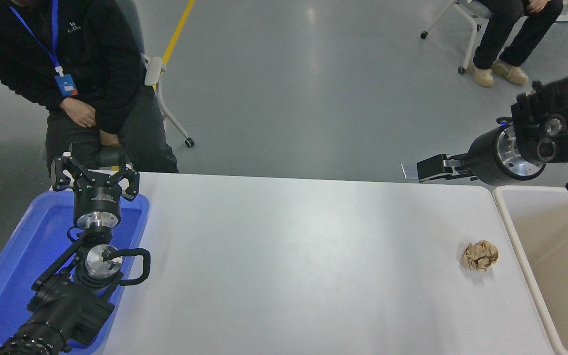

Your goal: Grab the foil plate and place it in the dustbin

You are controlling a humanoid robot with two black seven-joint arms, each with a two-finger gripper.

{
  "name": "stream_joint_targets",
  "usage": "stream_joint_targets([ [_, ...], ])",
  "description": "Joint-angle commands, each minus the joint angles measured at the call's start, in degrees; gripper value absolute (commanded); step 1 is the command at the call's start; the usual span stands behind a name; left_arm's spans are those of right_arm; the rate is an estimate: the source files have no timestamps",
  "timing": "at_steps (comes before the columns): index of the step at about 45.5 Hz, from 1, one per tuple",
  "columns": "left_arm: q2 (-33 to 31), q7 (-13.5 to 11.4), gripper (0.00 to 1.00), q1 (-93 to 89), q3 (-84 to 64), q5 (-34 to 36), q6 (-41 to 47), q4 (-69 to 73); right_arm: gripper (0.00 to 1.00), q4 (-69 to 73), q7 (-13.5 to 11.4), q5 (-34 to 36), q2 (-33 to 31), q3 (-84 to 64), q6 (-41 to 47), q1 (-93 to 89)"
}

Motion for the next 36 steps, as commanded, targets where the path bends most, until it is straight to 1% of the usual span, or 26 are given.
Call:
stream_joint_targets([
  [1,0.0,0.0,0.99,0.0,0.0,0.0,0.0,0.0,1.0,0.8,0.0,6.0,7.5,1.9,4.5,1.9],
  [7,0.0,0.0,0.99,0.0,-0.1,0.0,0.0,0.0,1.0,0.5,-0.1,6.3,8.9,1.9,5.6,1.2],
  [9,0.0,0.0,0.99,0.0,-0.1,0.0,0.0,0.0,1.0,0.0,-0.1,7.9,9.1,1.9,6.1,0.6],
  [15,0.0,0.0,0.99,0.0,-0.1,0.0,0.0,0.0,1.0,-0.2,-0.6,16.1,9.0,2.1,6.7,0.7],
  [27,0.0,0.0,0.99,0.0,0.0,0.0,0.0,0.0,1.0,-0.3,-0.8,21.6,8.7,1.3,7.5,0.8],
  [32,0.0,0.0,0.99,0.0,-0.1,0.0,0.0,0.0,1.0,0.0,-0.6,19.9,8.4,-0.2,8.0,2.0],
  [36,0.0,0.0,0.99,0.0,-0.1,-0.1,0.0,0.0,1.0,0.1,-0.5,17.2,7.9,-1.4,12.4,3.7],
])
